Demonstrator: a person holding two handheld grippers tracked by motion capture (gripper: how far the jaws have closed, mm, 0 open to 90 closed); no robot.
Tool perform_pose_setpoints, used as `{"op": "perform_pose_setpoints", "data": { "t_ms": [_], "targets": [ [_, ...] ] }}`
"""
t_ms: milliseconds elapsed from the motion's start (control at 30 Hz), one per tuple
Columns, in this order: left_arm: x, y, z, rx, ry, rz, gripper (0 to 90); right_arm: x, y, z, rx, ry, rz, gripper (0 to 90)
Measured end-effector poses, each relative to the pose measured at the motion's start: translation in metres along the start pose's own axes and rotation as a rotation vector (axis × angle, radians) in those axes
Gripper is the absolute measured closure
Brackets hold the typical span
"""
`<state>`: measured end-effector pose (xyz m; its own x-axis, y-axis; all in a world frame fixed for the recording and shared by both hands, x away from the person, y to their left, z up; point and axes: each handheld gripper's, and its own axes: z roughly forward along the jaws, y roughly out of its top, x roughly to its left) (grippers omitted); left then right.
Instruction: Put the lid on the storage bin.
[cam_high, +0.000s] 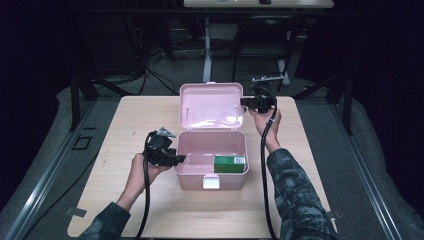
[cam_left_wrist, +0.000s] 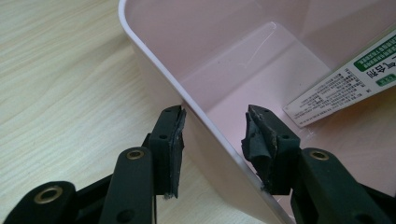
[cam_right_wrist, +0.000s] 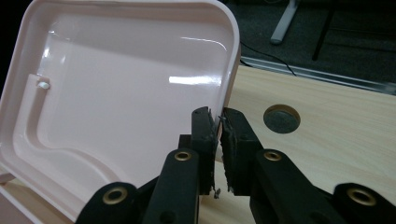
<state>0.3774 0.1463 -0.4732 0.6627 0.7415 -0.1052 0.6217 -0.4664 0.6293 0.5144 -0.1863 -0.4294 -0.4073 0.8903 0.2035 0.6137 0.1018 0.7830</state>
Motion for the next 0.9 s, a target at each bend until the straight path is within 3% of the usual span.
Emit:
{"op": "perform_pose_setpoints", "data": {
  "t_ms": [233,900],
  "targets": [
    [-0.001,0.000,0.000,0.001,0.008,0.003,56.8,0.003,-0.002,-0.010,-0.044,0.015,-0.045,84.0],
    [-0.004,0.000,0.001,-0.004,0.031,0.000,57.1,0.010,-0.009,-0.033,-0.121,0.043,-0.102,85.0]
  ]
}}
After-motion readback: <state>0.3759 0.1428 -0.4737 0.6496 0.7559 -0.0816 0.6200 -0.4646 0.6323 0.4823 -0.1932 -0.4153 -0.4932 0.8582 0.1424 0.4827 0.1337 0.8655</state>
